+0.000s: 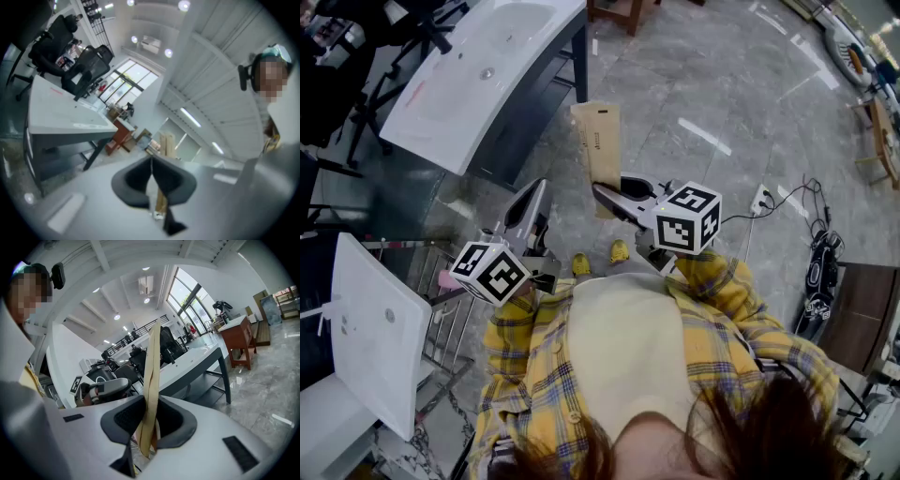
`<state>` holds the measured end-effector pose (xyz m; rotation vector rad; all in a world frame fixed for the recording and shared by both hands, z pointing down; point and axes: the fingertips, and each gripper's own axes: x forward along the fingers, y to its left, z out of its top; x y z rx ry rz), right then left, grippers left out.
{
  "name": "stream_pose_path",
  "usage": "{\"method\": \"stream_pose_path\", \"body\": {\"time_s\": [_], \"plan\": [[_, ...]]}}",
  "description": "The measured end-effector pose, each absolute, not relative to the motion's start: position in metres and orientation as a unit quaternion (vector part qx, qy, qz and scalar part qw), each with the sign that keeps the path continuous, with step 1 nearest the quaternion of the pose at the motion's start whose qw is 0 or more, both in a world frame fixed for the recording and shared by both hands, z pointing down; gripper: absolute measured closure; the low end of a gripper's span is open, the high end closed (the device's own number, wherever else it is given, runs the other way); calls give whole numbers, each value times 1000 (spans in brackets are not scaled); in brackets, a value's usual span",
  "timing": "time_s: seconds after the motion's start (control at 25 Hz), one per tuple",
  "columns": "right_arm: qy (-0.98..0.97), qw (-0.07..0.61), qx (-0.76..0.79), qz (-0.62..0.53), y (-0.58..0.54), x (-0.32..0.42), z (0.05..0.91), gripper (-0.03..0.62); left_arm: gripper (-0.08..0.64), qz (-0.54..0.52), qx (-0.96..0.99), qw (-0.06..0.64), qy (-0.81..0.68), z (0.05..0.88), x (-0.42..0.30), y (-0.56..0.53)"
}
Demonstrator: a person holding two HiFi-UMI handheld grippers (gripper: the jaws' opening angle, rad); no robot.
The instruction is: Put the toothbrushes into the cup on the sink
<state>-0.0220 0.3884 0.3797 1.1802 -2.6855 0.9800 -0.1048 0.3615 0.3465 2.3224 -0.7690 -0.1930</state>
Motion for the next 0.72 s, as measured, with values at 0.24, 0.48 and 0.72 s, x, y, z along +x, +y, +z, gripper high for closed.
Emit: {"method": "stream_pose_path", "body": {"time_s": [0.24, 0.48, 0.72], "plan": [[-868, 26, 380, 317, 378, -10, 384, 514, 551, -69, 895, 331, -292, 349, -89, 353], [-872, 24, 374, 316, 364, 9, 388, 514, 551, -67, 895, 332, -291, 353, -68, 341], [-872, 27, 365, 324, 351, 33, 395, 514, 551, -61, 890, 340, -297, 361, -42, 328]]}}
